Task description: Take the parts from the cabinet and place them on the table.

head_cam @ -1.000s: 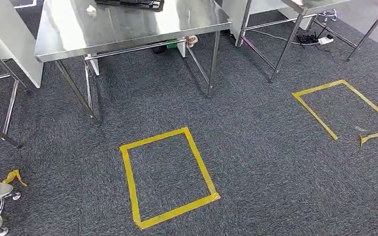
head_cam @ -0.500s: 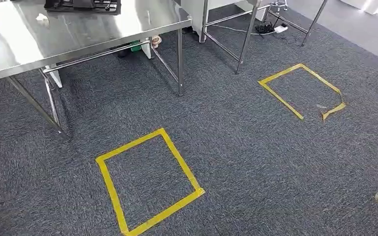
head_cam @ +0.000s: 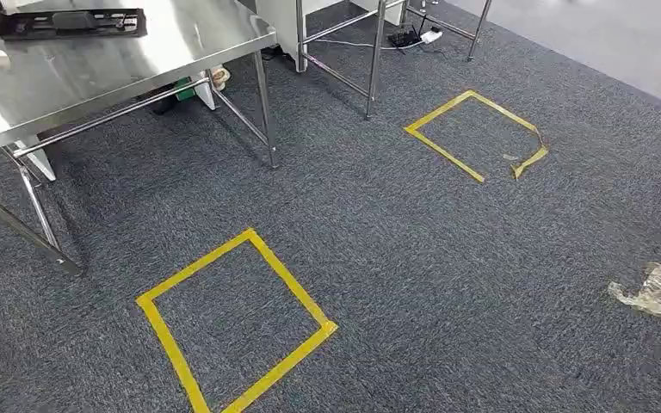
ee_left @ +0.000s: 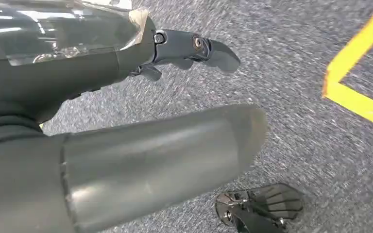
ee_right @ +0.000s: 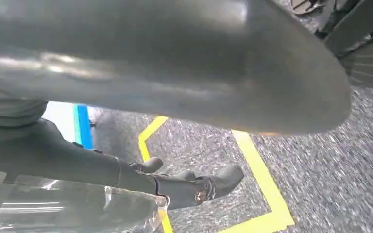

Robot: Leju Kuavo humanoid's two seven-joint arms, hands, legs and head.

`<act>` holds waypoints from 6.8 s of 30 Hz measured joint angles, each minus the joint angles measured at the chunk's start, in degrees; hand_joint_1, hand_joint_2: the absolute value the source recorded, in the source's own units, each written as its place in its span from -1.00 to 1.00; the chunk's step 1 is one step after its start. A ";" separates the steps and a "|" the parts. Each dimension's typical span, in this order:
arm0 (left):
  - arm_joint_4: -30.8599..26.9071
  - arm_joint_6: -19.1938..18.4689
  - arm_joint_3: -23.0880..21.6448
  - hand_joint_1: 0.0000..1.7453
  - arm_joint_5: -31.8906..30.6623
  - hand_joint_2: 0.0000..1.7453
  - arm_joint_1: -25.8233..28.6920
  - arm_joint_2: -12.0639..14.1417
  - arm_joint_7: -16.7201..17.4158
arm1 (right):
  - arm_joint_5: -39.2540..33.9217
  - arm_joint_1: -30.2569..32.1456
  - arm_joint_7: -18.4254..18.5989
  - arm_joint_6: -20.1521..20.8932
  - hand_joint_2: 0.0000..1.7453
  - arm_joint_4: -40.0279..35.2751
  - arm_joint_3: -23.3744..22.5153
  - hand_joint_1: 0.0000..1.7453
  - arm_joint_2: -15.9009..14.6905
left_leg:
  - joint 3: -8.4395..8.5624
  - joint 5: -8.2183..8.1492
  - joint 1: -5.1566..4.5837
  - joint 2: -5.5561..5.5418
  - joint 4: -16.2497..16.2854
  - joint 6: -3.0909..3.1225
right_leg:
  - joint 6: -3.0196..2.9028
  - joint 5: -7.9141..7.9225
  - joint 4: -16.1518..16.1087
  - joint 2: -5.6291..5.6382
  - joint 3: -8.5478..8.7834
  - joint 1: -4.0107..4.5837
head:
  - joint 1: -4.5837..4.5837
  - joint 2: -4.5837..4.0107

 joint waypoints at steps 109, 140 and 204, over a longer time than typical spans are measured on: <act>1.97 1.40 0.46 -1.00 1.09 -1.00 -1.55 -0.70 0.68 | 2.32 -0.51 -0.22 0.92 -1.00 2.14 0.07 -1.00 0.13 | -2.44 1.23 0.21 -9.15 1.17 0.18 | -0.51 1.38 -0.24 11.02 -1.18 -0.39 | -0.63 0.00; -1.60 -0.61 -1.29 -1.00 3.32 -1.00 -11.43 -4.48 11.52 | 3.43 -0.48 1.11 -1.09 -1.00 2.05 0.61 -1.00 1.22 | -1.93 1.61 0.19 -10.27 0.38 0.30 | -0.07 2.17 -0.41 11.75 -1.81 -0.81 | -0.65 0.00; -2.82 -0.42 -15.93 -1.00 14.80 -1.00 -19.56 -8.09 17.90 | 8.15 -3.70 4.39 -0.07 -1.00 0.24 5.33 -1.00 -1.33 | -2.47 3.13 -0.84 -7.51 -0.73 0.18 | -1.46 3.45 -0.87 6.12 -1.88 -0.15 | -0.48 0.00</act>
